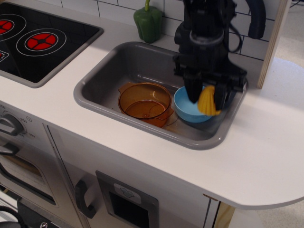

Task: Take corn out of bowl sink

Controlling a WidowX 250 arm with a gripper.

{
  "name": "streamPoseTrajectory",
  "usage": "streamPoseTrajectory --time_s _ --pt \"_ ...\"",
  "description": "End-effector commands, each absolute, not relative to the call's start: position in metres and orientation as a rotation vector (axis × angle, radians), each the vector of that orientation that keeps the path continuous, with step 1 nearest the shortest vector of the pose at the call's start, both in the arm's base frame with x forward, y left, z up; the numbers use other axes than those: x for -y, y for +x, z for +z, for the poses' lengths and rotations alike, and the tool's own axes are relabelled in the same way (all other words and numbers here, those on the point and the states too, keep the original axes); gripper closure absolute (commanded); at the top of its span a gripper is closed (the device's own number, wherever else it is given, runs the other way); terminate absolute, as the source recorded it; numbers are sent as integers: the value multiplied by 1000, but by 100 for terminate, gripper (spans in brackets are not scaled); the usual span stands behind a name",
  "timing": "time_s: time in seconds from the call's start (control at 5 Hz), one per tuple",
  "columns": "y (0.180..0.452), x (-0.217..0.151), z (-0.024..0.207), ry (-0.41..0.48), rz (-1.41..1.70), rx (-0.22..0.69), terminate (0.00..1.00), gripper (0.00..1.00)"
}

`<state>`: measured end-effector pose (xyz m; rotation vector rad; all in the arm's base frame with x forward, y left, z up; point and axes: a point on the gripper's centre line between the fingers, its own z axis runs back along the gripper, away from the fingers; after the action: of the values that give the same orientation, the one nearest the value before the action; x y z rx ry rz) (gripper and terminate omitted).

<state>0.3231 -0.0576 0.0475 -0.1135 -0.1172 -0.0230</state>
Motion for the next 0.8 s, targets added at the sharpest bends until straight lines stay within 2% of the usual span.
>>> streamPoseTrajectory --time_s 0.0,0.6 --pt "314 48 60 -103 -68 168 0 100" --pt "312 43 38 -63 -104 147 0 100"
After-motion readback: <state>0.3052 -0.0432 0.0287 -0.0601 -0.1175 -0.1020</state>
